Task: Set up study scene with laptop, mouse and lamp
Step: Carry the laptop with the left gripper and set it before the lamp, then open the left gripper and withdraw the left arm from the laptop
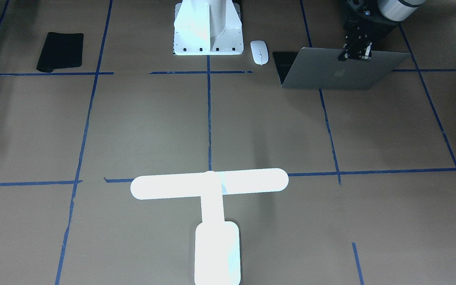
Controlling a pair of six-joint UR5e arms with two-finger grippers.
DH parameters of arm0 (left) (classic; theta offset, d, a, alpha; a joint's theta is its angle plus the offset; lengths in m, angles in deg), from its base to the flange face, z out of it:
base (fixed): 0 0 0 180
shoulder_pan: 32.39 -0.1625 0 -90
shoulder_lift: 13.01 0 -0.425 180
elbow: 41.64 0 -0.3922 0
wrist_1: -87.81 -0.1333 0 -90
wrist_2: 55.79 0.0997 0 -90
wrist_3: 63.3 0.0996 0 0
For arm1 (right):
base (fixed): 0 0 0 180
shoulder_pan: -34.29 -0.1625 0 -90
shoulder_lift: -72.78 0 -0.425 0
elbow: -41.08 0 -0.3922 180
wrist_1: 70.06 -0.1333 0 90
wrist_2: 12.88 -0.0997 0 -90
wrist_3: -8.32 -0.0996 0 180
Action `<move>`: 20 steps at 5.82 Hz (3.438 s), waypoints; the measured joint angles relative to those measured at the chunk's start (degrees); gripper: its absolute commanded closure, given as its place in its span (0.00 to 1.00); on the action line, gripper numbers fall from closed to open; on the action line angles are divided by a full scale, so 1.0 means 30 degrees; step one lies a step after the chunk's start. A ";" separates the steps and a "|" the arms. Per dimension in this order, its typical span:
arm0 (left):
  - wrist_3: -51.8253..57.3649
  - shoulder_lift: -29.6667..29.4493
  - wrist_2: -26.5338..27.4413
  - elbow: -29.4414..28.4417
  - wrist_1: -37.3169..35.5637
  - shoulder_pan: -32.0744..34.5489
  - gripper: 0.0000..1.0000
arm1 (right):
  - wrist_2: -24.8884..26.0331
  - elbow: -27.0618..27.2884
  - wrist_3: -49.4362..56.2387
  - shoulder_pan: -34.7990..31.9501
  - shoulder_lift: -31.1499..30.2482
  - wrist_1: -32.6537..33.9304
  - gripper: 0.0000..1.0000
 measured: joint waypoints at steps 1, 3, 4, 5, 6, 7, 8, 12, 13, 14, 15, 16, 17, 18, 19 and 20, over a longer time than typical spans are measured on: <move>0.0022 -0.2087 0.0001 -0.1770 -0.0028 0.0376 1.00 | 0.0010 -0.0002 -0.0005 -0.0008 -0.0012 0.0000 0.00; 0.0028 -0.6564 0.0362 -0.5587 -0.0019 0.0886 1.00 | -0.0007 0.0002 -0.0014 -0.0014 -0.0019 0.0000 0.00; 0.0030 -0.8624 0.1040 -0.7394 0.0028 0.0921 1.00 | -0.0012 0.0017 -0.0019 -0.0007 -0.0020 0.0000 0.00; -0.0022 -1.0485 0.1575 -0.9134 0.0105 0.0845 1.00 | -0.0013 0.0024 -0.0020 0.0003 -0.0020 0.0008 0.00; -0.0157 -1.2263 0.1866 -1.0957 0.0212 0.0651 1.00 | -0.0013 0.0025 -0.0020 0.0012 -0.0020 0.0021 0.00; -0.0406 -1.3655 0.1990 -1.2551 0.0346 0.0420 1.00 | -0.0013 0.0025 -0.0020 0.0012 -0.0030 0.0027 0.00; -0.1118 -1.4408 0.2407 -1.3802 0.1082 0.0067 1.00 | -0.0013 0.0021 -0.0020 0.0007 -0.0041 0.0029 0.00; -0.4347 -1.5701 0.4057 -1.7319 0.5172 -0.1180 0.51 | -0.0013 0.0024 -0.0011 -0.0015 -0.0097 0.0030 0.00; -0.4514 -1.5445 0.4062 -1.7227 0.5685 -0.1194 0.01 | -0.0006 0.0021 0.0002 -0.0008 -0.0104 0.0029 0.00; -0.4605 -1.4927 0.4060 -1.6833 0.6190 -0.1204 0.00 | 0.0001 0.0006 0.0007 -0.0004 -0.0107 0.0029 0.00; -0.4624 -1.4268 0.4070 -1.5926 0.6312 -0.1197 0.00 | -0.0008 0.0005 0.0009 -0.0008 -0.0120 0.0029 0.00; -0.4646 -1.3396 0.4057 -1.4544 0.6239 -0.1144 0.00 | -0.0011 0.0017 0.0009 -0.0012 -0.0139 0.0029 0.00; -0.4683 -1.2598 0.4012 -1.3176 0.6146 -0.0947 0.00 | -0.0013 0.0023 0.0010 -0.0014 -0.0155 0.0021 0.00; -0.4705 -1.2127 0.3948 -1.2267 0.6105 -0.0484 0.00 | -0.0013 0.0024 0.0009 -0.0014 -0.0163 0.0008 0.00; -0.4723 -1.1024 0.3695 -1.1227 0.6082 0.0047 0.00 | 0.0004 0.0037 0.0028 -0.0007 -0.0166 -0.0007 0.00; -0.4738 -0.9106 0.3381 -0.9723 0.5495 0.0510 0.00 | 0.0022 0.0059 0.0055 -0.0004 -0.0166 -0.0013 0.00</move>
